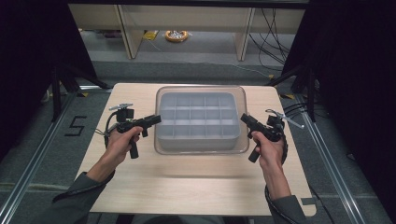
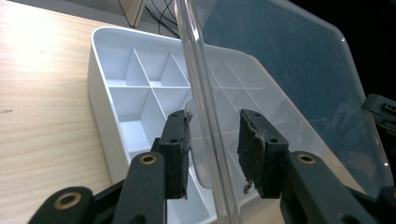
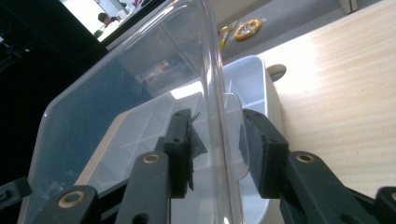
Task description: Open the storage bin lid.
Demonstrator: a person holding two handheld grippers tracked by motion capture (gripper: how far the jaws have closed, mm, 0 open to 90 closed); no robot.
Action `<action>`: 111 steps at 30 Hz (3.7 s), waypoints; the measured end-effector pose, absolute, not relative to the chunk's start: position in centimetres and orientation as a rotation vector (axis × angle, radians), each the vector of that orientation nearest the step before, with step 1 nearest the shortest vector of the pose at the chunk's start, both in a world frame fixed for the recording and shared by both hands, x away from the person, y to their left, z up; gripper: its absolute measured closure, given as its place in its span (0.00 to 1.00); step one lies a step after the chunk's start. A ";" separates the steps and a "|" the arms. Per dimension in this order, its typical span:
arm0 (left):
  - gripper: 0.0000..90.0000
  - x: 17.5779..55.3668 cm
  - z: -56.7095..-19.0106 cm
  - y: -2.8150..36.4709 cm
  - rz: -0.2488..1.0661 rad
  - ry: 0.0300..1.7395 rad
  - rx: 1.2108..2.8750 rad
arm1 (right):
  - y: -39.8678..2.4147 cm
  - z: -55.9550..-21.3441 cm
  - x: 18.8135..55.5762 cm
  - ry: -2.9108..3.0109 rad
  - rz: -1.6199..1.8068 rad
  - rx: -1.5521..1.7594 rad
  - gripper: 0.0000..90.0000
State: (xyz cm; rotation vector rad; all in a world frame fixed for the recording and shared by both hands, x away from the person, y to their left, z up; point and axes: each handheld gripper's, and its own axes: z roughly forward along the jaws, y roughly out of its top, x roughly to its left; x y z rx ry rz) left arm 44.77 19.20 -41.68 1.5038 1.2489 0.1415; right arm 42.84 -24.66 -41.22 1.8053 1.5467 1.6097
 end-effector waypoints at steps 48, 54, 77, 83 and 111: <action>0.70 36.9 -45.0 20.3 0.117 1.194 1.614 | -24.4 -45.7 35.3 1.621 1.635 1.820 0.71; 0.70 36.4 -45.6 20.4 0.114 1.200 1.624 | -24.4 -46.2 34.5 1.630 1.652 1.826 0.71; 0.70 33.5 -48.1 21.0 0.047 1.196 1.691 | -24.3 -47.8 30.9 1.666 1.628 1.843 0.70; 0.70 32.9 -48.9 21.0 0.022 1.215 1.704 | -24.3 -48.2 30.2 1.677 1.613 1.866 0.70; 0.66 32.4 -50.4 20.4 -0.004 1.214 1.800 | -24.2 -50.2 29.2 1.720 1.520 1.990 0.69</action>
